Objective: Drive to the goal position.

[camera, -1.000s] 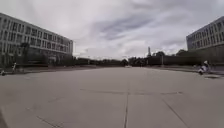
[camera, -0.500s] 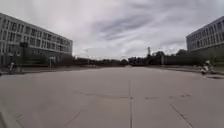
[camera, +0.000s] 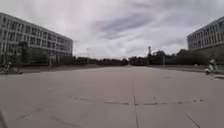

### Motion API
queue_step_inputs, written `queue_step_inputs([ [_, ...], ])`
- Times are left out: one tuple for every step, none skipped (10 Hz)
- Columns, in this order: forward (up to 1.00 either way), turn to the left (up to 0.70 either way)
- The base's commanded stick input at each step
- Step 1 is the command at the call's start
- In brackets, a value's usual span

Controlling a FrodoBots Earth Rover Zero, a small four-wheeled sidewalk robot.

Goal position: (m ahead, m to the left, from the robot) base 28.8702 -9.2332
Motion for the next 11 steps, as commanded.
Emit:
queue_step_inputs([
  [0.70,0.02],
  [0.70,0.02],
  [0.70,0.02],
  [0.70,0.01],
  [0.70,0.00],
  [0.70,0.00],
  [0.70,0.00],
  [0.70,0.00],
  [0.70,0.00],
  [0.70,0.00],
  [0.70,0.00],
])
